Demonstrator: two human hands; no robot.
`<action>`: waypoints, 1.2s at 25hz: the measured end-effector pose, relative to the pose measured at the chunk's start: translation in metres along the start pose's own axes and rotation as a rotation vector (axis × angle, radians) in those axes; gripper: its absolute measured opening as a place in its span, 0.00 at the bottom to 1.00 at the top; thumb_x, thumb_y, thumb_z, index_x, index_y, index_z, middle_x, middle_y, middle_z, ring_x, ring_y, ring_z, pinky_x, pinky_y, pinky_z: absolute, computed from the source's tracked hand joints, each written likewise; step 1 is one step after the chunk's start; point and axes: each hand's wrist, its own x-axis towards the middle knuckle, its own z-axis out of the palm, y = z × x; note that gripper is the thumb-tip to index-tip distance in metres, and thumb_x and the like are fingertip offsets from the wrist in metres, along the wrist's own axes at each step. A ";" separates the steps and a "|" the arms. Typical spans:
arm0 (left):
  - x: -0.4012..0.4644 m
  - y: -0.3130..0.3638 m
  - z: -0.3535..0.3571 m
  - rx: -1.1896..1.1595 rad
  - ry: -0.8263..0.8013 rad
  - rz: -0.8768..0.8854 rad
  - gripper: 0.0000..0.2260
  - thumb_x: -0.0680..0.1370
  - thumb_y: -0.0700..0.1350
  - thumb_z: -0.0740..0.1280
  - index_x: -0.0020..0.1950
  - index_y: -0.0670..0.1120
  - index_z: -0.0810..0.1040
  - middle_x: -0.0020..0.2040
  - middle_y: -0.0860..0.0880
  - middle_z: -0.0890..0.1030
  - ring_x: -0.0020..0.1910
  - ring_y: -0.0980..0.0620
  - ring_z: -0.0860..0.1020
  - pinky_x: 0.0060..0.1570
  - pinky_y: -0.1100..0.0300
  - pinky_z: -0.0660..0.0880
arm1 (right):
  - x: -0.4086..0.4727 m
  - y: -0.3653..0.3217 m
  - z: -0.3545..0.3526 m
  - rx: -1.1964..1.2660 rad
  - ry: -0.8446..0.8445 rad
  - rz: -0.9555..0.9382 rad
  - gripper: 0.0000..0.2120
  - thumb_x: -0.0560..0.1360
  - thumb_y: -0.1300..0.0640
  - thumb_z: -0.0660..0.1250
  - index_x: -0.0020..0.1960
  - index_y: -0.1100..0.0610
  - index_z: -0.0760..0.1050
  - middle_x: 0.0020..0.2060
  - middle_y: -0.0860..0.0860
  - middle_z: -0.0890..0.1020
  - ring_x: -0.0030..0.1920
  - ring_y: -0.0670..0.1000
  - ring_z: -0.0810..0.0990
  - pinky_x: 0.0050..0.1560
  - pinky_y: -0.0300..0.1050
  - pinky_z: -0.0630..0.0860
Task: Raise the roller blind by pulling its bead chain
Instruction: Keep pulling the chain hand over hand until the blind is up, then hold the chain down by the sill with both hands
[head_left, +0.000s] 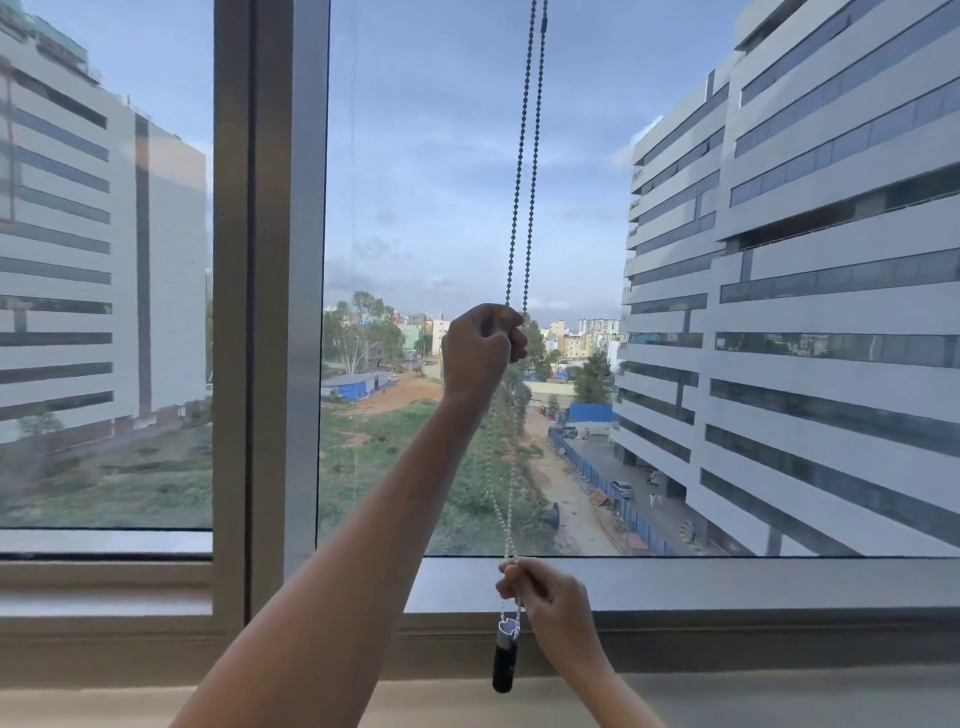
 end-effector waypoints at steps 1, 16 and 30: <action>0.000 -0.002 -0.002 -0.003 -0.003 -0.001 0.10 0.78 0.33 0.60 0.43 0.40 0.79 0.30 0.48 0.78 0.26 0.58 0.76 0.33 0.62 0.77 | -0.002 0.002 0.001 0.001 0.000 0.006 0.12 0.75 0.64 0.67 0.40 0.48 0.80 0.32 0.51 0.86 0.35 0.46 0.84 0.41 0.36 0.80; -0.070 -0.077 -0.025 0.221 -0.210 -0.052 0.09 0.77 0.42 0.67 0.56 0.43 0.74 0.51 0.49 0.78 0.44 0.58 0.77 0.44 0.60 0.74 | -0.022 0.040 0.017 0.027 0.115 0.162 0.19 0.70 0.46 0.70 0.55 0.53 0.68 0.45 0.53 0.77 0.43 0.48 0.78 0.40 0.37 0.75; -0.203 -0.218 -0.039 0.237 -0.165 -0.362 0.21 0.80 0.52 0.60 0.29 0.44 0.67 0.25 0.46 0.70 0.26 0.49 0.69 0.29 0.51 0.67 | -0.036 0.079 0.073 0.136 0.002 0.316 0.13 0.67 0.54 0.65 0.50 0.53 0.70 0.39 0.45 0.81 0.38 0.39 0.79 0.39 0.44 0.77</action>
